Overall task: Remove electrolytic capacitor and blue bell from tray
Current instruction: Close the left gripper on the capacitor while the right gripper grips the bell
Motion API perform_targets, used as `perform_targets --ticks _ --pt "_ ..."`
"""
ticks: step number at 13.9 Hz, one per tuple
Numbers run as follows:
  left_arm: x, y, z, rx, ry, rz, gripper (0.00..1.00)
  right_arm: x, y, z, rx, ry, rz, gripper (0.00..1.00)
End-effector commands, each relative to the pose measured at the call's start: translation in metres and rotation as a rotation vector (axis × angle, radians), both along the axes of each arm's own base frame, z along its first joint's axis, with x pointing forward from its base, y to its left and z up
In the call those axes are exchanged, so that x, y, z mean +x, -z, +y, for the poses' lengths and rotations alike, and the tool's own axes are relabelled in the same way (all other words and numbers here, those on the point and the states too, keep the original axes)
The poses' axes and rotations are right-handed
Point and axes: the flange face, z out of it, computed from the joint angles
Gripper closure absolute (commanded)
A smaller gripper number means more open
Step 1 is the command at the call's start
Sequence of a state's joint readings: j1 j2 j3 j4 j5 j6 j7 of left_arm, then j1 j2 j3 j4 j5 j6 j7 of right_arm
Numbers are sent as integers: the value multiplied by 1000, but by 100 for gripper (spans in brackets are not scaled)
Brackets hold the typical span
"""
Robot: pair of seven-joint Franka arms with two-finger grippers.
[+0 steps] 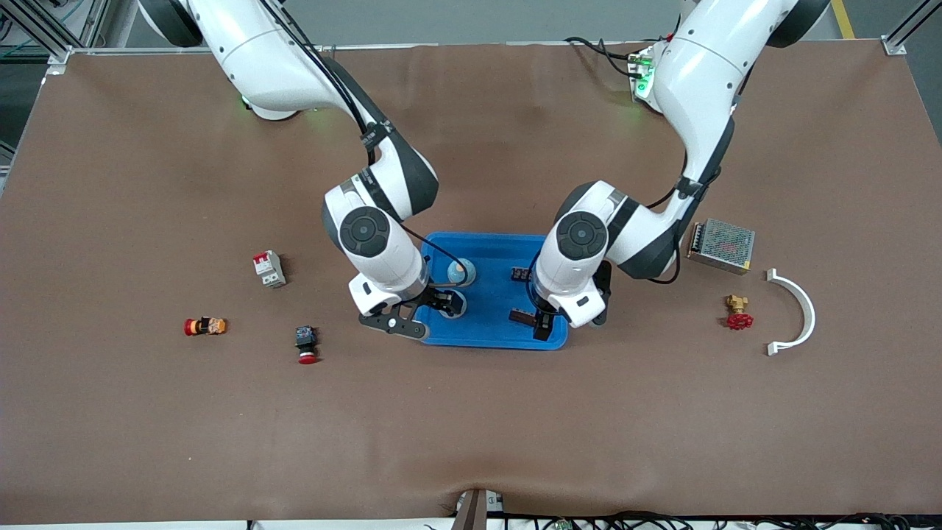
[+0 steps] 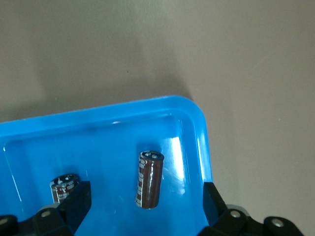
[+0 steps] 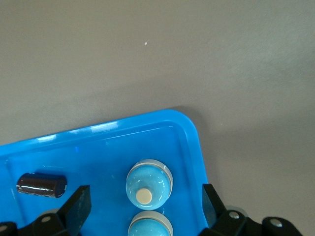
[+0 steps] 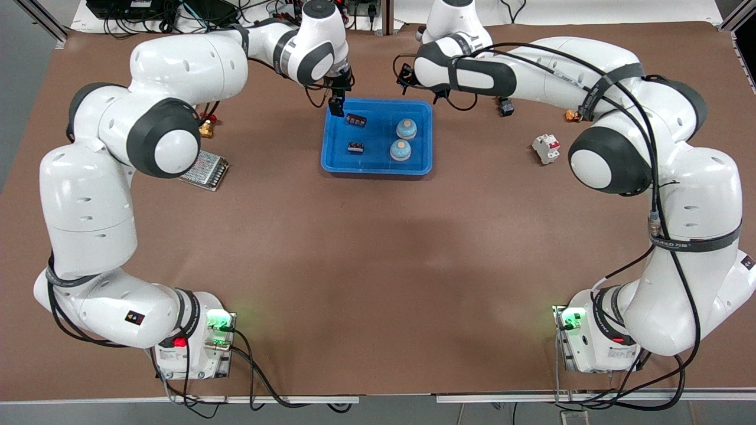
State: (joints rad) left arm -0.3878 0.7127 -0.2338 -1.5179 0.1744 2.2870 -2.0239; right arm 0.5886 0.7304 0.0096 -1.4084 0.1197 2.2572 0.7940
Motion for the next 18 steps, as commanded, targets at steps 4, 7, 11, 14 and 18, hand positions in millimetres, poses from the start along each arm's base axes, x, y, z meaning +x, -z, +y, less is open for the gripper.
perform_targets --ticks 4,7,11,14,18 --pt "-2 26 -20 53 11 -21 0 2 21 5 -24 -7 7 0" --pt "-2 40 -22 71 15 -16 0 -1 31 14 -14 -15 -14 0" --pt "-5 46 -26 76 25 -16 0 -4 49 21 -8 -22 -30 0" --pt "-7 53 -29 77 32 -15 0 -4 59 20 -22 -28 -34 0" --pt "-8 59 -35 75 38 -15 0 -6 70 22 -19 -33 -40 0"
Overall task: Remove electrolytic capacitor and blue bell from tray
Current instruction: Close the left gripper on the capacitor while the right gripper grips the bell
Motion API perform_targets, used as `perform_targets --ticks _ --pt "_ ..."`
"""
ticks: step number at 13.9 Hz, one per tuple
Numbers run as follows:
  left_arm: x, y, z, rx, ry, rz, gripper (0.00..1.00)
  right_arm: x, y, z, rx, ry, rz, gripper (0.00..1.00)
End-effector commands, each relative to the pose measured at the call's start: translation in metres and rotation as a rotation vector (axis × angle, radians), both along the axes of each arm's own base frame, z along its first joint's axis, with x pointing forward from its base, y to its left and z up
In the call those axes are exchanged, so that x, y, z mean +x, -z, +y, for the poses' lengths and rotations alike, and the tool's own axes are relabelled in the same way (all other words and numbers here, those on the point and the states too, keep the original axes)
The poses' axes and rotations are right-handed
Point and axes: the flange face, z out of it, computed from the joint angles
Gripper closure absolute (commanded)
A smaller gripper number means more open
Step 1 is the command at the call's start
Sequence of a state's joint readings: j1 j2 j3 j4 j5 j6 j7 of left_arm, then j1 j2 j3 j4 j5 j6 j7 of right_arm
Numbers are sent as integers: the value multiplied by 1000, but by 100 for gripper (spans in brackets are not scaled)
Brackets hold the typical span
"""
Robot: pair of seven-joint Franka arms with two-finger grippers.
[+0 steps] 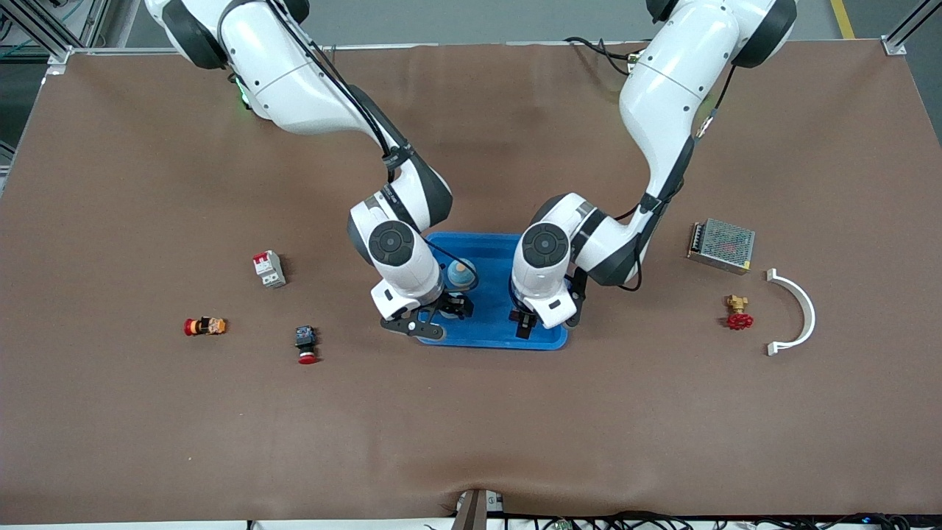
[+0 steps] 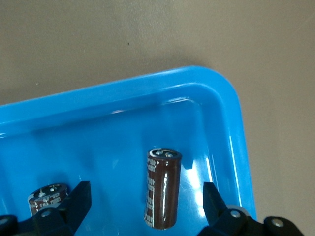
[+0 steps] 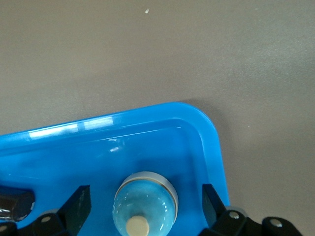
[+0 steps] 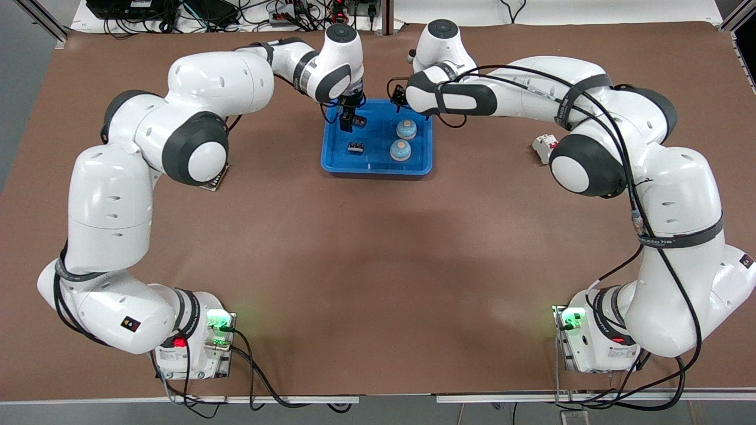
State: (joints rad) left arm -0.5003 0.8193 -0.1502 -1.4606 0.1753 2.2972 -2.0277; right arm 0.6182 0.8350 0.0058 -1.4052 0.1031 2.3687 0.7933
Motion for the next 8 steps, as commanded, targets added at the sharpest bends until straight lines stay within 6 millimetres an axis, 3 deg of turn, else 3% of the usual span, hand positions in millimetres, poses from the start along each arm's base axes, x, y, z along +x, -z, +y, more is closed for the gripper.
perform_targets --ticks 1,8 --pt "4 3 -9 13 -1 -32 0 2 6 7 -6 -6 -19 0" --pt "3 15 -11 23 23 -52 0 1 19 9 -1 -9 -33 0"
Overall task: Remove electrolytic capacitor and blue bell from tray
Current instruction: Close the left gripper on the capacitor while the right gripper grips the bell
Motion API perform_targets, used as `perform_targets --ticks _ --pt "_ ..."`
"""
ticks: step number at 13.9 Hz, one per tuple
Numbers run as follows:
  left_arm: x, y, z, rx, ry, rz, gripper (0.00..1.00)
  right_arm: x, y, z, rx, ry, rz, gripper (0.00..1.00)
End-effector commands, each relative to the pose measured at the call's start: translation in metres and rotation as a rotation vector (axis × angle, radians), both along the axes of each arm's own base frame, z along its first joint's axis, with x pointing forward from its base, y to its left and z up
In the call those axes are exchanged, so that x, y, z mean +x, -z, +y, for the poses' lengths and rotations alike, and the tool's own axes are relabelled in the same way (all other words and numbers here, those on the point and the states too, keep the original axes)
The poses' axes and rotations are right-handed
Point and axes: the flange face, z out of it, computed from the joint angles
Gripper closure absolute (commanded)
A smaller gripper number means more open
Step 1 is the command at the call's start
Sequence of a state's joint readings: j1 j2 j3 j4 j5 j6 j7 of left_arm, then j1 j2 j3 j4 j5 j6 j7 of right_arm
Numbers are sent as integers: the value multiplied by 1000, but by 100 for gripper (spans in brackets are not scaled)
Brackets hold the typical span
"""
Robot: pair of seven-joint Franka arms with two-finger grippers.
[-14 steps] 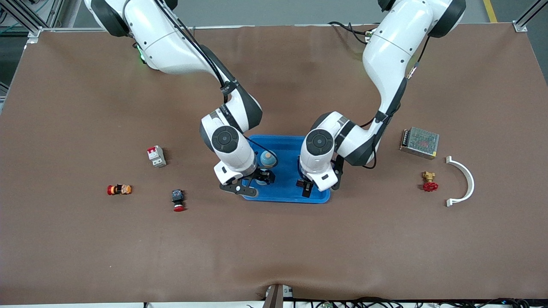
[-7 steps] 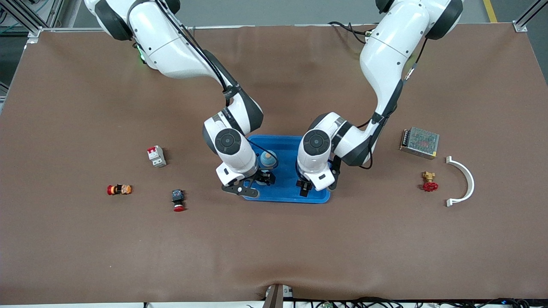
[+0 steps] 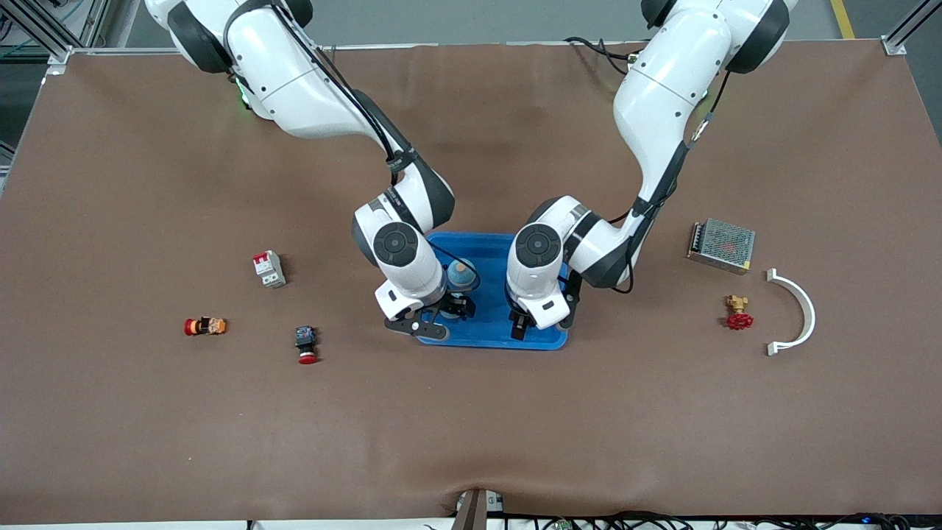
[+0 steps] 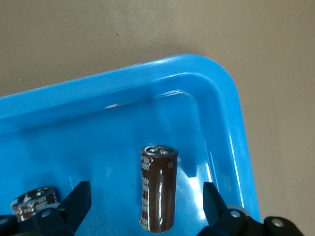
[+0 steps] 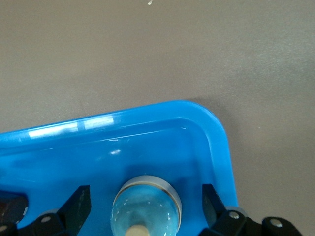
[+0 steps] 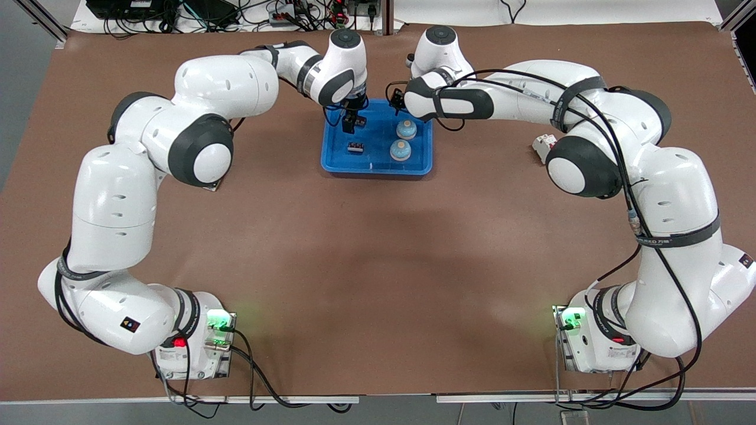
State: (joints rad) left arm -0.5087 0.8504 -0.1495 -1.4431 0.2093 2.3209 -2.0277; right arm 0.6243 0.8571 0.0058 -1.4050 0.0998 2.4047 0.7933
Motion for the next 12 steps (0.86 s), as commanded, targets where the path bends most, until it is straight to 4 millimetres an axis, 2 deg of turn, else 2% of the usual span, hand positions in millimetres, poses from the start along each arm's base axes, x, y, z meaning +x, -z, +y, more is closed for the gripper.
perform_targets --ticks 1,5,6,7,8,9,10,11,12 --pt "4 2 -5 13 -6 -31 0 1 6 7 -5 -6 -20 0" --pt "4 3 -4 15 -6 -30 0 -2 10 11 -8 -15 -17 0" --pt "4 3 -3 15 -8 -30 5 -6 11 15 -9 -19 -16 0" --pt "6 3 -1 13 -11 -31 32 -7 11 17 -9 -23 -16 0" --pt "8 1 0 9 -24 -32 50 -8 11 18 -10 -27 -15 0" --pt "9 0 0 -1 -44 -41 56 -12 11 22 -11 -32 -13 0" --pt "9 -1 -1 -12 -66 -49 92 -12 12 21 -12 -33 -12 0" --pt "10 -2 0 -12 -70 -52 100 -12 13 21 -18 -39 -15 0" --pt "9 0 -1 -9 -61 -52 100 -13 13 21 -23 -43 -17 0"
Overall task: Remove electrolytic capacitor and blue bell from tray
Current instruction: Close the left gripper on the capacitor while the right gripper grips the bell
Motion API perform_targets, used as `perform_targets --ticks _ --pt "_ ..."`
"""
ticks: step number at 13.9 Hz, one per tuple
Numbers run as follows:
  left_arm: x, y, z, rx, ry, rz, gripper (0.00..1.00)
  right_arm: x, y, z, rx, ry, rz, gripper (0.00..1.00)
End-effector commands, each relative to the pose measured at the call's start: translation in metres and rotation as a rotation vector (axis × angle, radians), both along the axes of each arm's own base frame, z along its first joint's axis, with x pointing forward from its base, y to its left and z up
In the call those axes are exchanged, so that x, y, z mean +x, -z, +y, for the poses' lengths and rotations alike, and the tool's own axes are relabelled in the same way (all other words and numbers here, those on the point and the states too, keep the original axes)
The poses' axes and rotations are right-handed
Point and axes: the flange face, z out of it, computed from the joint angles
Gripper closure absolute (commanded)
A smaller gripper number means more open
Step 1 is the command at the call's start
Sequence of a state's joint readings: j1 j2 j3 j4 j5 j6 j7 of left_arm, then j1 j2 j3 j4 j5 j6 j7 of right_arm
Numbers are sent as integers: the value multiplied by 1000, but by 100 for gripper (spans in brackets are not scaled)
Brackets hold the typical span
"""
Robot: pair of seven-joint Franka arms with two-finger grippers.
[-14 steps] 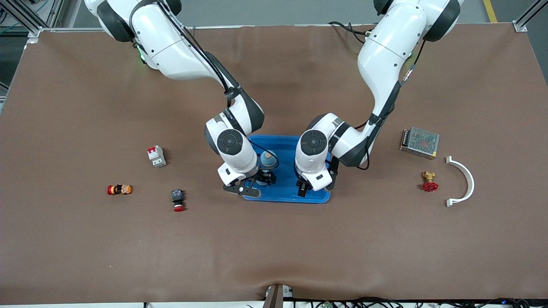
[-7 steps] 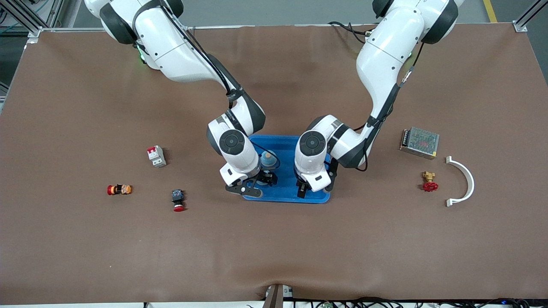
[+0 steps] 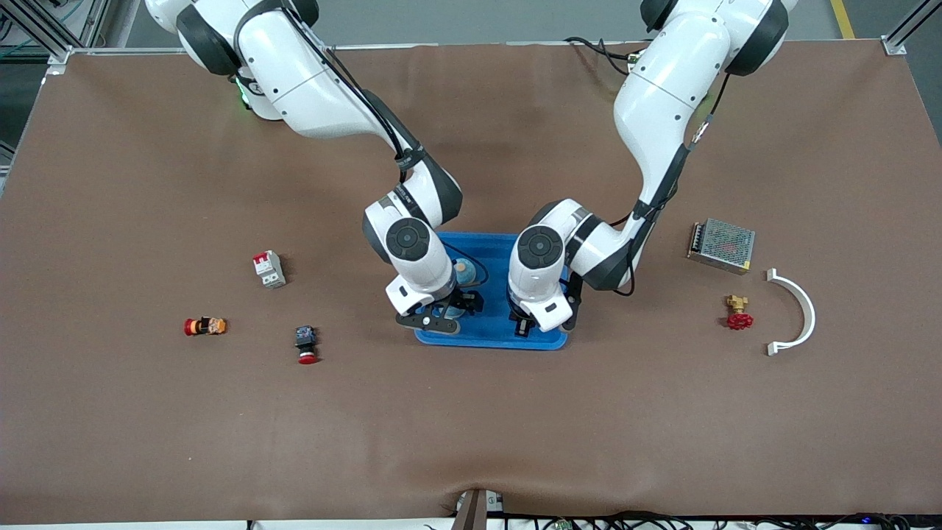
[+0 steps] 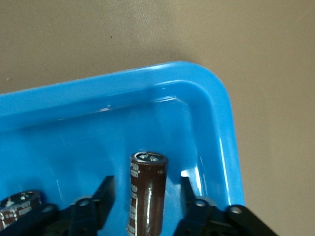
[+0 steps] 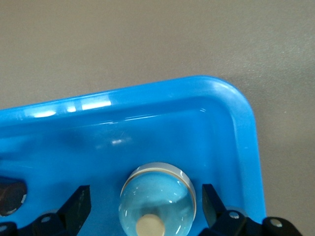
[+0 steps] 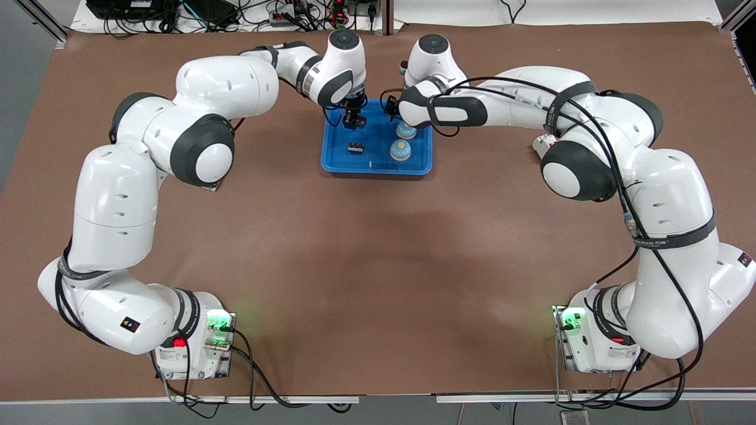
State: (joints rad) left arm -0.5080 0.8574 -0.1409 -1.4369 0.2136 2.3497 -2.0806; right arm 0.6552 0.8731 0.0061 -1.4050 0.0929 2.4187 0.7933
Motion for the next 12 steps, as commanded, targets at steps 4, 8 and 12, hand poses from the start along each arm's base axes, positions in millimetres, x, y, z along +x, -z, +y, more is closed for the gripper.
perform_targets --ticks 4,8,12 --pt "3 1 -3 19 11 -34 100 0 7 1 -39 -25 -13 0" --pt "4 -7 -4 24 74 -46 100 -1 7 1 -53 -36 -16 0" --pt "7 -25 0 46 150 -44 100 -3 11 1 -56 -36 -11 0"
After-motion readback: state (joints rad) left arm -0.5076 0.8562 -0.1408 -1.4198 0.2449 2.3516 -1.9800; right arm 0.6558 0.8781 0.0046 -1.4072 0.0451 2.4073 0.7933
